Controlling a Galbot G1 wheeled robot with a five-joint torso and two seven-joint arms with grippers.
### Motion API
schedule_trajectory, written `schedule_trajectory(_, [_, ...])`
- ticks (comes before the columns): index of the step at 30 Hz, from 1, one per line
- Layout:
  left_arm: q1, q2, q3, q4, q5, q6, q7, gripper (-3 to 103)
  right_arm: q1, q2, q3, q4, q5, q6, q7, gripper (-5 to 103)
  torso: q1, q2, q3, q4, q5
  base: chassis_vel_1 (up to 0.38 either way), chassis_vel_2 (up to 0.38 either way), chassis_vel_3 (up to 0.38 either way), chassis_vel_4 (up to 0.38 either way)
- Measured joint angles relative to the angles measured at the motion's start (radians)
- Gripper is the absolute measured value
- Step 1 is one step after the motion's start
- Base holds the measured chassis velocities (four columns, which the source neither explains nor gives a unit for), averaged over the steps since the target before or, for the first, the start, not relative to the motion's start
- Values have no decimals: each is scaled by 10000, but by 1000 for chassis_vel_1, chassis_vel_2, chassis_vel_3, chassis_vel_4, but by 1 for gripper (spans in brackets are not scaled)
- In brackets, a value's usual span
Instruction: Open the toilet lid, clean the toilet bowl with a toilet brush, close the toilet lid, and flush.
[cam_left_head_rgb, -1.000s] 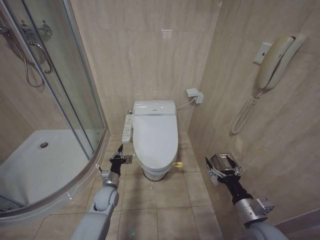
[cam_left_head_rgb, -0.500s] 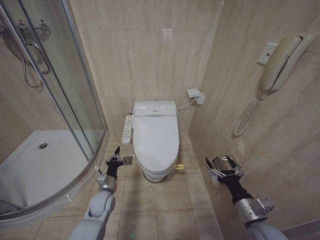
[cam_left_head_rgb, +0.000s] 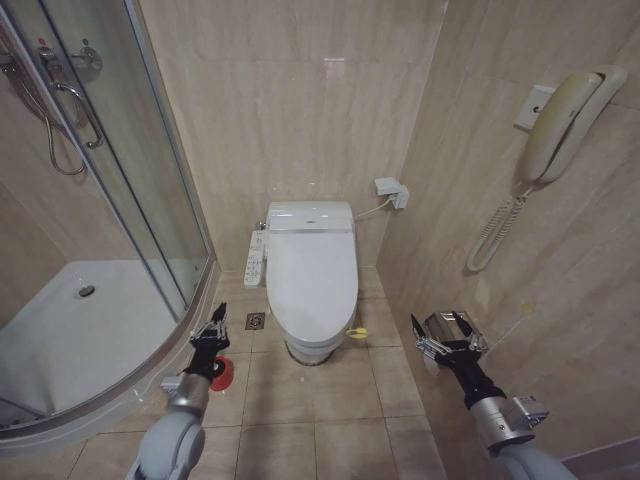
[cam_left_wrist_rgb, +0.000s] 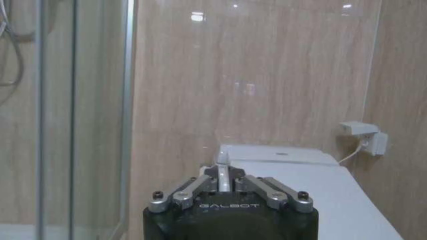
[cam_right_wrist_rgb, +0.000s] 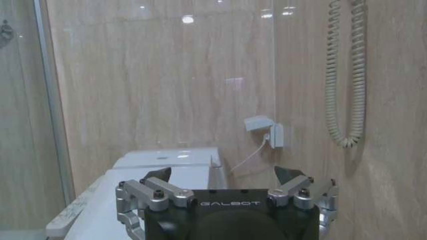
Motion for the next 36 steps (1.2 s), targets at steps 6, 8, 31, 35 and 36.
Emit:
schedule_trajectory(6, [333, 81, -306, -278, 34, 102, -33, 10, 0, 0, 0, 0, 0, 0, 0, 100, 1, 0, 0, 0, -1, 0, 0, 0, 0])
schedule_trajectory(8, [388, 95, -375, -443, 19, 190, -200, 36, 0, 0, 0, 0, 0, 0, 0, 100, 2, 0, 0, -1, -1, 0, 0, 0, 0])
schedule_trajectory(31, [1545, 70, -466, -2065, 183, 1569, -1009, 100, 0, 0, 0, 0, 0, 0, 0, 100, 1, 0, 0, -1, 0, 0, 0, 0, 0])
schedule_trajectory(35, [1679, -36, -378, -2124, 288, 1522, -984, 100, 0, 0, 0, 0, 0, 0, 0, 100, 2, 0, 0, -1, -1, 0, 0, 0, 0])
schedule_trajectory(36, [1679, -36, -378, -2124, 288, 1522, -984, 100, 0, 0, 0, 0, 0, 0, 0, 100, 2, 0, 0, -1, -1, 0, 0, 0, 0])
